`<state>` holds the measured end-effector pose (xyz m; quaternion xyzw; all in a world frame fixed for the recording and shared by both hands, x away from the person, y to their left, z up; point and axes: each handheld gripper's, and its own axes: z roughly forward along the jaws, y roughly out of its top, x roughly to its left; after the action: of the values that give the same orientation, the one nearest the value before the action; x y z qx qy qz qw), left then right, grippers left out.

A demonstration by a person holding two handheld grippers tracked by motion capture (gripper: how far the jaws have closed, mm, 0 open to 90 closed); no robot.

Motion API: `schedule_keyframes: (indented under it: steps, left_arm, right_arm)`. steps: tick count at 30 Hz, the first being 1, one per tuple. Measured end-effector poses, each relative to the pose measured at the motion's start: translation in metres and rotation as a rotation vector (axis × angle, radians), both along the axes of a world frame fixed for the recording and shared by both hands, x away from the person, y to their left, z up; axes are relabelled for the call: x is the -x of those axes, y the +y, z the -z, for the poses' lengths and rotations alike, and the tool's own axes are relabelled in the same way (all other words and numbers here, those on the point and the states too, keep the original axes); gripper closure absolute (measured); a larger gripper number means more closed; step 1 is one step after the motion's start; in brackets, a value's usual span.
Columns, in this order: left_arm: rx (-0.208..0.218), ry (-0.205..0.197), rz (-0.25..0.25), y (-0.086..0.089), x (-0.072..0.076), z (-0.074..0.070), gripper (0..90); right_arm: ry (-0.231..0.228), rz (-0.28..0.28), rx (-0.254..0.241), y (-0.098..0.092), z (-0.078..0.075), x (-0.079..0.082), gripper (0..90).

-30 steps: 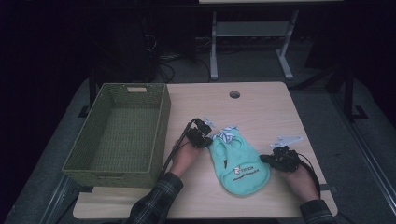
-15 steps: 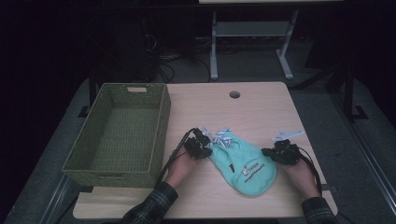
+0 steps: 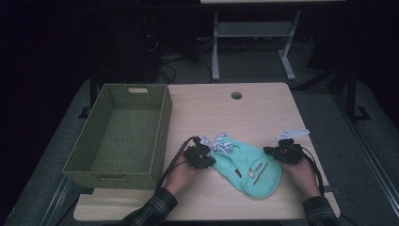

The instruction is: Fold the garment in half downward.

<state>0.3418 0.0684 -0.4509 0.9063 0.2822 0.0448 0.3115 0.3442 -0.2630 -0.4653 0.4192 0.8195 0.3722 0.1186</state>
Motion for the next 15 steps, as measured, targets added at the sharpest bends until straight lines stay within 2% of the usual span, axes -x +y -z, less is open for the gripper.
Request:
schedule_keyframes:
  steps: [3,9,12,15]
  left_arm:
    - [0.017,-0.016,-0.014,0.004,0.001,-0.007,79.7]
    - [0.016,-0.033,-0.048,0.011,0.001,-0.013,62.7]
    - [0.042,-0.032,-0.078,0.015,-0.002,-0.015,57.8]
    - [0.047,-0.03,-0.105,0.019,-0.005,-0.013,52.5]
  right_arm:
    - [-0.009,-0.033,-0.014,0.003,-0.006,0.007,89.4]
    - [-0.004,-0.089,-0.042,0.013,-0.012,0.019,89.4]
    - [-0.015,-0.125,-0.051,0.021,-0.014,0.024,89.4]
    - [-0.014,-0.157,-0.056,0.032,-0.014,0.026,89.3]
